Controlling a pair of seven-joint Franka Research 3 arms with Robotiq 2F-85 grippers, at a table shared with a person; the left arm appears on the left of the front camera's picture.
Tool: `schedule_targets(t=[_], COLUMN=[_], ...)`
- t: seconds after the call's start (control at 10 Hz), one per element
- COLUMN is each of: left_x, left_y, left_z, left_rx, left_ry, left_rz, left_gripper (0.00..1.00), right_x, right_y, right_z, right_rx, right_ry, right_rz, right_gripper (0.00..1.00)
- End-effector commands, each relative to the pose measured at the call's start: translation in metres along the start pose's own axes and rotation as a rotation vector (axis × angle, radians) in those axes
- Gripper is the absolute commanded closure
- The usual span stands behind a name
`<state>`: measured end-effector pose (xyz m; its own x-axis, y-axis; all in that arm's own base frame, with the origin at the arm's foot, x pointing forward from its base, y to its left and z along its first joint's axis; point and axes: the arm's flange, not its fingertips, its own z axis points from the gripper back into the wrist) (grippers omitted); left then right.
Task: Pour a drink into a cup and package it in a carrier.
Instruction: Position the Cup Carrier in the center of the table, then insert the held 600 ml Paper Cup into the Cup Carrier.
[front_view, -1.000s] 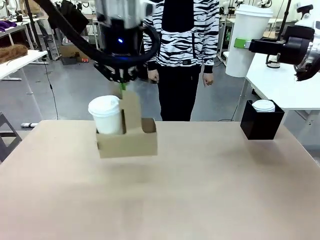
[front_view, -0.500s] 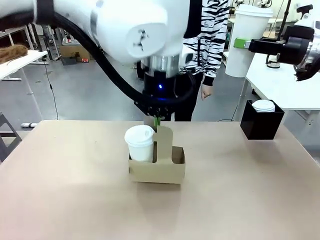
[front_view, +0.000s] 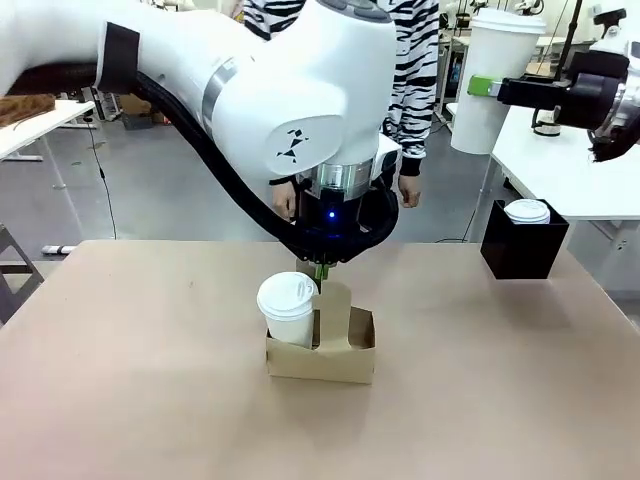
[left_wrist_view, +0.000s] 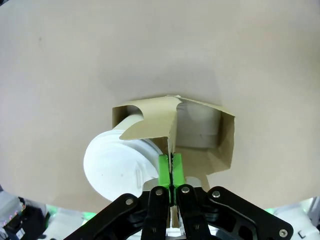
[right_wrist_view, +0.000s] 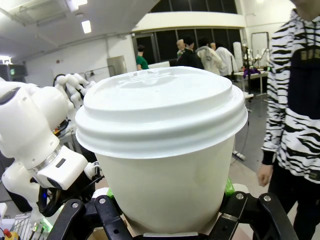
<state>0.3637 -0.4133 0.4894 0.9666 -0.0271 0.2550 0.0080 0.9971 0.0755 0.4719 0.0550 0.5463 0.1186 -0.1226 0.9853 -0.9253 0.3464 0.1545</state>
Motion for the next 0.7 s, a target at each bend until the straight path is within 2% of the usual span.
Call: schedule_targets(t=[0.0,0.4,0.5,0.6], left_x=[0.002,0.002,0.003,0.005], left_y=[0.000,0.000,-0.002,0.005], left_z=[0.003,0.003,0.006,0.016], left_rx=[-0.011,-0.011,-0.012,-0.026], left_ry=[-0.001,-0.001,-0.008,0.011], left_rz=[-0.002,-0.002,0.002,0.001], left_gripper=[0.98,0.98,0.40,0.40], right_x=[0.004,0.004,0.004,0.004], right_y=[-0.001,-0.001,-0.001,-0.001], right_z=[-0.002,-0.002,-0.002,-0.002], right_rx=[0.004,0.004,0.004,0.004], right_ry=[-0.014,-0.014,-0.014,-0.014], right_rz=[0.019,0.019,0.019,0.019], right_gripper=[0.19,0.19,0.19,0.19])
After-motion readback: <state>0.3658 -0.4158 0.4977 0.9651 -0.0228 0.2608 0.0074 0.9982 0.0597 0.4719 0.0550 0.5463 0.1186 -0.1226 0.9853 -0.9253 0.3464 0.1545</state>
